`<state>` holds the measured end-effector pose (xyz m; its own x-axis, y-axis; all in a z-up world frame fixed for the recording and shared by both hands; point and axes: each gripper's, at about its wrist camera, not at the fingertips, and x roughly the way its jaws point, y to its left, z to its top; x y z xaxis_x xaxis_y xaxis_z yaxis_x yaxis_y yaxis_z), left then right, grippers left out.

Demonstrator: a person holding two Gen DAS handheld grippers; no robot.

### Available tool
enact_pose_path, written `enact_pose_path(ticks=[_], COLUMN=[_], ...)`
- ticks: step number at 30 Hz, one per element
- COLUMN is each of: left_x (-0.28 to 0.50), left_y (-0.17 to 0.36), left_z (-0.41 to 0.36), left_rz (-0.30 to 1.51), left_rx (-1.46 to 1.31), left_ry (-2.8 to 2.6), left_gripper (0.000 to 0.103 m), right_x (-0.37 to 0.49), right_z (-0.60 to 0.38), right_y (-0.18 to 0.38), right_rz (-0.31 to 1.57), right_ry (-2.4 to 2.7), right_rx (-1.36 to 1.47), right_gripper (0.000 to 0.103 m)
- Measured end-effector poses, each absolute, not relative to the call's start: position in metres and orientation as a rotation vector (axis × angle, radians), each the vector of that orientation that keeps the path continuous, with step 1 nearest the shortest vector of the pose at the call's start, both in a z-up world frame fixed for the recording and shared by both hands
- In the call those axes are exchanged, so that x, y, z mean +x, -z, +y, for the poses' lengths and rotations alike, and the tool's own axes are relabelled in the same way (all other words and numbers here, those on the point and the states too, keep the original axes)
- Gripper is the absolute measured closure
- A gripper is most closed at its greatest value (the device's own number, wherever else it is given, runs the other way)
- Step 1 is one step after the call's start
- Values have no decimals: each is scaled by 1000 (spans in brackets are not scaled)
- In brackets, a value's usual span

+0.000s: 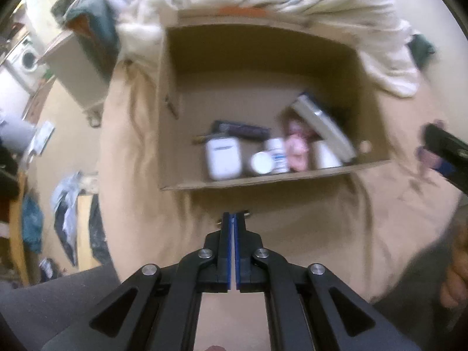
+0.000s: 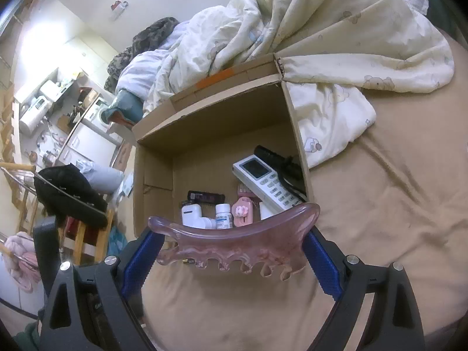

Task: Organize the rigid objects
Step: 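Grasp the black battery with the left tool while the right tool holds the pink scraper, then lower the battery and pink scraper into the box and open both tools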

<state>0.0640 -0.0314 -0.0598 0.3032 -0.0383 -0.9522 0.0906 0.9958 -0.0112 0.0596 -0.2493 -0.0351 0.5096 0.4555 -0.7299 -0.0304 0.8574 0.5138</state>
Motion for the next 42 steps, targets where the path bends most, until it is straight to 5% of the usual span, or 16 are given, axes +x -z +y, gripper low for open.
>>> enact_pose_path(ticks=[1, 3, 4, 10, 13, 15, 21, 33, 42], left_x=[70, 79, 81, 106, 113, 113, 107, 76, 132], left_y=[72, 94, 104, 157, 165, 166, 159, 51, 10], left_z=[-28, -24, -23, -14, -19, -22, -27, -35, -30], left_rz=[1301, 1347, 1361, 1467, 1470, 1473, 1502, 1242, 1130], left_rx=[11, -46, -55, -207, -175, -157, -141, -53, -9], left_ry=[68, 31, 4, -111, -114, -116, -100, 16, 39], left_gripper=[81, 41, 37, 38, 44, 61, 63, 63, 63], right_x=[60, 61, 61, 61, 61, 61, 62, 69, 109], right_z=[-248, -247, -246, -243, -243, -242, -237, -233, -226], right_y=[36, 38, 38, 40, 39, 39, 38, 29, 21], right_rz=[1005, 1012, 1015, 1021, 1021, 1020, 1023, 1006, 970], right_ry=[-304, -302, -301, -300, -300, -304, -312, -324, -310], right_rx=[473, 471, 470, 447, 448, 450, 435, 411, 376], right_gripper=[4, 4, 4, 4, 4, 4, 4, 4, 4])
